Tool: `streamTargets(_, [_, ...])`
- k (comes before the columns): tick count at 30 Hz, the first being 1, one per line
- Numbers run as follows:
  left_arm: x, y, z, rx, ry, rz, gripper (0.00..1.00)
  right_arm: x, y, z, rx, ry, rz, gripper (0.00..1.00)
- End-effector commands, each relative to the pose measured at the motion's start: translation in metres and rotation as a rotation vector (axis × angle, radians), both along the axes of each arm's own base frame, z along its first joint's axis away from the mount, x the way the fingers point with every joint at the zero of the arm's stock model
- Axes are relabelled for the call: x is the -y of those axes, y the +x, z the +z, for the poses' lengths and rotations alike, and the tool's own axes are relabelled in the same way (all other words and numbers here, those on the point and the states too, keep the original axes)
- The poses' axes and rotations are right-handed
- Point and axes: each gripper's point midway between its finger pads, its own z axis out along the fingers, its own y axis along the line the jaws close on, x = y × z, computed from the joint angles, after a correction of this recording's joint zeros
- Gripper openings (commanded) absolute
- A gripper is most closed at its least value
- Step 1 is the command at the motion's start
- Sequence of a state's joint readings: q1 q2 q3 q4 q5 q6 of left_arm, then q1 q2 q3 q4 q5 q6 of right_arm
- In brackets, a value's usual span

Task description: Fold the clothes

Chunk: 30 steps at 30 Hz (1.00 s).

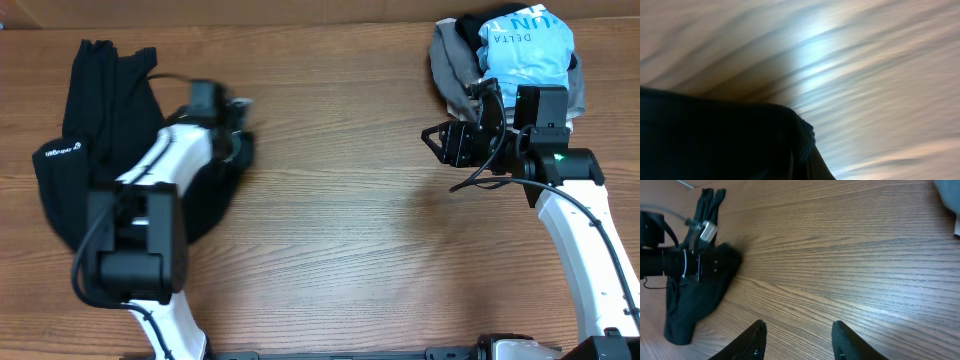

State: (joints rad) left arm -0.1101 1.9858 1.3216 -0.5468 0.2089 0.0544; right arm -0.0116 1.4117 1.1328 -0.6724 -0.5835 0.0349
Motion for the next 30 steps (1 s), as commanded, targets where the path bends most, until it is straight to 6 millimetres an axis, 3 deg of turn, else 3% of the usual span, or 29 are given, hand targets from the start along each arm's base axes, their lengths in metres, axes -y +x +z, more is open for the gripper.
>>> streamTargets(1, [0.074, 0.014, 0.043, 0.078, -0.155, -0.149, 0.04, 0.005, 0.006, 0.007, 0.002, 0.009, -0.042, 0.43])
streamTargets(8, [0.175, 0.019, 0.092, 0.269, -0.219, -0.355, 0.04, 0.029, 0.011, 0.007, -0.044, 0.061, -0.162, 0.4])
streamTargets(10, [0.2, 0.026, 0.108, 0.363, -0.251, -0.387, 0.09, 0.031, 0.011, 0.008, -0.044, 0.074, -0.162, 0.41])
streamTargets(11, [0.207, 0.029, 0.115, 0.398, -0.261, -0.389, 0.21, 0.031, 0.011, 0.009, -0.044, 0.078, -0.161, 0.42])
streamTargets(12, [0.214, 0.034, 0.122, 0.439, -0.274, -0.391, 0.43, 0.031, 0.011, 0.009, -0.044, 0.08, -0.16, 0.44])
streamTargets(13, [0.22, 0.04, 0.133, 0.494, -0.29, -0.384, 0.75, 0.031, 0.01, 0.009, -0.047, 0.079, -0.161, 0.46])
streamTargets(14, [0.223, 0.045, 0.14, 0.526, -0.298, -0.376, 0.95, 0.031, 0.009, 0.008, -0.052, 0.08, -0.161, 0.46])
streamTargets(15, [0.224, 0.049, 0.148, 0.551, -0.308, -0.373, 1.0, 0.031, 0.008, 0.007, -0.06, 0.08, -0.161, 0.47])
streamTargets(18, [0.214, 0.064, 0.174, 0.586, -0.316, -0.339, 1.0, 0.03, 0.004, 0.004, -0.085, 0.081, -0.161, 0.49])
streamTargets(21, [0.187, 0.079, 0.2, 0.571, -0.299, -0.282, 1.0, 0.027, -0.001, 0.002, -0.107, 0.097, -0.149, 0.52])
streamTargets(25, [0.129, 0.086, 0.228, 0.492, -0.236, -0.199, 1.0, 0.013, -0.009, 0.004, -0.13, 0.138, -0.097, 0.53])
streamTargets(30, [0.05, 0.087, 0.238, 0.417, -0.158, -0.102, 1.0, -0.028, -0.015, 0.001, -0.115, 0.086, 0.002, 0.54])
